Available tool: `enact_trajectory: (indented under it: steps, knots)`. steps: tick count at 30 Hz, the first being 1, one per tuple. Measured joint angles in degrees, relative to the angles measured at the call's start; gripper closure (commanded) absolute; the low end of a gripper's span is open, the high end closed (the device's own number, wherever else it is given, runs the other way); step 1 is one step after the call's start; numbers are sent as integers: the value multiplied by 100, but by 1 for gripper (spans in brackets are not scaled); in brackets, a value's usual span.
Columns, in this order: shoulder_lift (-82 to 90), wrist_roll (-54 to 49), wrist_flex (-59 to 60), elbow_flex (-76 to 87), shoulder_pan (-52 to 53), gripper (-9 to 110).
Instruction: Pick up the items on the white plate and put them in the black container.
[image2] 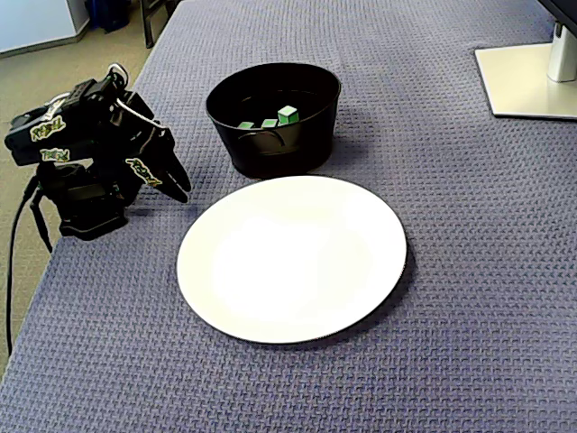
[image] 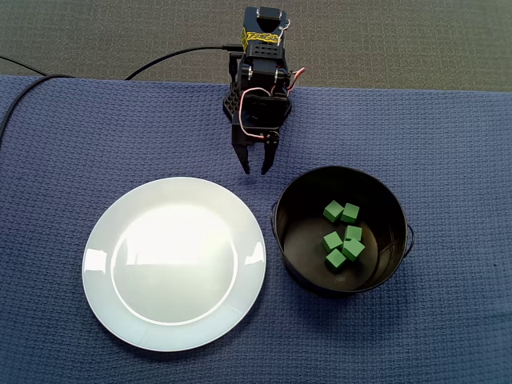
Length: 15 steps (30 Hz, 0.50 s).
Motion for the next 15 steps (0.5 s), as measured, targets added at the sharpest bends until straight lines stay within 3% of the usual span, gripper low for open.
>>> enact_trajectory:
  steps: [15]
  knots:
    - [0,0,0,0,0,96]
